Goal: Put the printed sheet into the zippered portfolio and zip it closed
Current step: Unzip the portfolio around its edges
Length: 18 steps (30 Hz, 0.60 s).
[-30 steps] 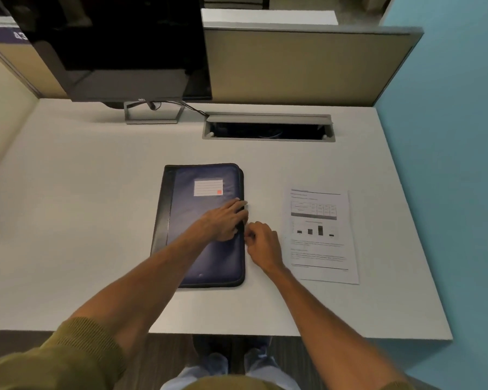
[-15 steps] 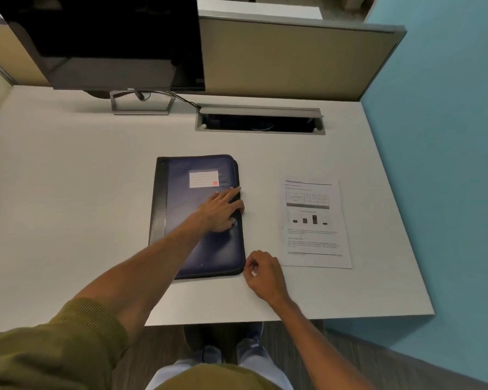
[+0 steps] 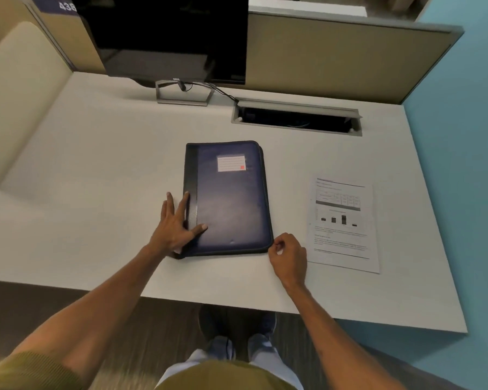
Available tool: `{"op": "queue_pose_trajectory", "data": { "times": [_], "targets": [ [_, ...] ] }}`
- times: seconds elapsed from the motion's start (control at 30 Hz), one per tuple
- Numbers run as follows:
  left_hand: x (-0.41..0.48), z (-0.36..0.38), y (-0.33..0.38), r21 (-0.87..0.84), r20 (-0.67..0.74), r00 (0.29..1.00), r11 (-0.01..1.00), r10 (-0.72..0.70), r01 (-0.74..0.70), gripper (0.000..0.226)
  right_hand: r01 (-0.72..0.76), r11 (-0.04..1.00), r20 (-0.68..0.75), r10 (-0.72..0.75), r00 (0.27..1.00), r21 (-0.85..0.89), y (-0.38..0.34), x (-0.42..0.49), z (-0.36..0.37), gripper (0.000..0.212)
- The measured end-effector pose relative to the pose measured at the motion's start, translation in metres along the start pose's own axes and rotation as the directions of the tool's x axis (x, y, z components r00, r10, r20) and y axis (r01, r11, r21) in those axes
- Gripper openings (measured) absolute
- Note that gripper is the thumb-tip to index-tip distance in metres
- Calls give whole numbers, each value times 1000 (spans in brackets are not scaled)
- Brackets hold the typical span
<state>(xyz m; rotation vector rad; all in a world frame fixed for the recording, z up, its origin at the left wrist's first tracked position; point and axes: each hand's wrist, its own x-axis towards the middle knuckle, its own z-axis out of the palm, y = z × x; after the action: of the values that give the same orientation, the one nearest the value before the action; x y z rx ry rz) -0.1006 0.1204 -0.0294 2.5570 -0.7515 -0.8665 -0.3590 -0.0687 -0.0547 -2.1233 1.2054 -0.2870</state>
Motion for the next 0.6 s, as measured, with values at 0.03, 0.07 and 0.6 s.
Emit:
{"op": "queue_pose_trajectory", "data": {
  "times": [0.03, 0.07, 0.6],
  "targets": [
    [-5, 3, -5, -21, 24, 1000, 1000, 5, -5, 114, -2, 1000, -17, 2, 1000, 3, -1, -3, 2, 10],
    [-8, 6, -7, -30, 41, 999, 999, 23, -22, 114, -4, 1000, -36, 4, 999, 8, -2, -7, 4, 10],
    [-14, 23, 14, 52, -29, 998, 998, 49, -48, 109, -89, 993, -150, 100, 984, 79, -47, -62, 56, 7]
  ]
}}
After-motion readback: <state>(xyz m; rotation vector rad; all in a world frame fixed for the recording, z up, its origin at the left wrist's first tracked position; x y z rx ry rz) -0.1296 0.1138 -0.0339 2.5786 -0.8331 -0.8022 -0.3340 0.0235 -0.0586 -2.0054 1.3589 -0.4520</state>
